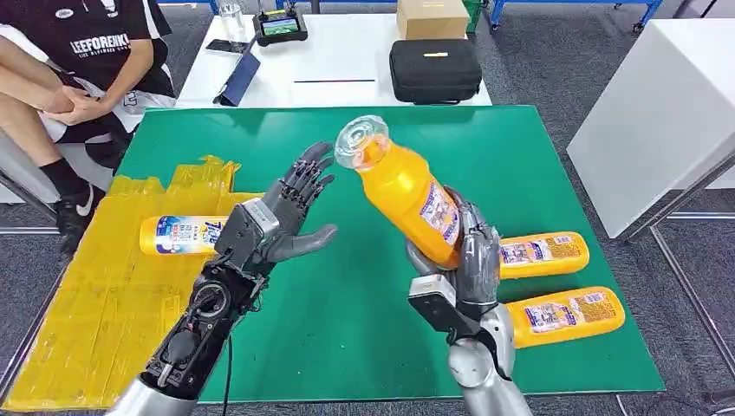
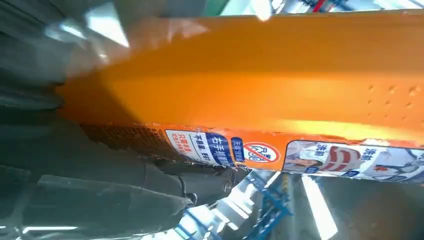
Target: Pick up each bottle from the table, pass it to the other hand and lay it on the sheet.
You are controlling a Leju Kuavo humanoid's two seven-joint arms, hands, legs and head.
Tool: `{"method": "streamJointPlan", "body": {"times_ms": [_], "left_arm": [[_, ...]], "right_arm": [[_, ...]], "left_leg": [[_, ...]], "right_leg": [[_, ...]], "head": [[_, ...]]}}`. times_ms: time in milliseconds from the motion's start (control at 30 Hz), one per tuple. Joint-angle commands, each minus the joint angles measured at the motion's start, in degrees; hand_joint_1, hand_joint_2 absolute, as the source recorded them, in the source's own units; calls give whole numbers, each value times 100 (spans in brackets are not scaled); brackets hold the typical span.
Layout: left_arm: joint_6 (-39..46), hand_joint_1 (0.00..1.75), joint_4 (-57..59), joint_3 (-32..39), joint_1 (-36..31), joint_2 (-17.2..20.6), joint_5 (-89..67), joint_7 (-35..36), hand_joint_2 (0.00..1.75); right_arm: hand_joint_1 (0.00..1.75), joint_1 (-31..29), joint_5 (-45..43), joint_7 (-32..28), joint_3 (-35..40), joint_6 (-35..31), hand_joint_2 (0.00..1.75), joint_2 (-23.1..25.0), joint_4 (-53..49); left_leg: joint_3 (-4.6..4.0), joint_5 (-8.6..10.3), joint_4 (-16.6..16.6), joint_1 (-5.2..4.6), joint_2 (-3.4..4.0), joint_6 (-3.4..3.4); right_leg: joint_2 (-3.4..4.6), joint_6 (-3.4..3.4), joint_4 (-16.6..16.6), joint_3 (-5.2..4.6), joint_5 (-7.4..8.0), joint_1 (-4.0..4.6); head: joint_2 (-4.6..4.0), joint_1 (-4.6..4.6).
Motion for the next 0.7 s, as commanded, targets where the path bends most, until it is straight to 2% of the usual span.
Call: {"method": "streamJointPlan", "body": {"times_ms": [33,267,300,500,700], "left_arm": [[-24,0,238,-230,61,-8,75,-31,175],[-176,0,139,-253,78,-26,277,-137,175],[-250,0,156,-268,46,-50,358,-149,175],[-339,0,41,-318,23,-147,440,-150,175],[-380,0,-21,-193,-18,-147,610,-178,175]], "right_arm": [[175,-672,-100,181,657,-26,175,11,883],[175,-1031,-40,571,953,290,175,77,1393],[175,-1106,-23,608,974,365,175,104,1506],[175,-1335,-13,620,1052,559,175,187,1993],[175,-1570,181,706,1550,802,175,352,2768]], "left_leg": [[23,-10,-2,9,8,-21],[32,-21,6,17,14,-34],[10,-6,0,6,8,-16],[21,-15,6,14,3,-27],[13,-8,-1,9,8,-17]], "right_leg": [[-1,-1,-6,23,-7,8],[-1,-1,-1,33,-15,15],[2,0,-1,8,-3,5],[-7,0,0,24,-12,12],[3,-1,-3,13,-4,8]], "head": [[0,-2],[0,-2],[0,-2],[0,-2],[0,0]]}}
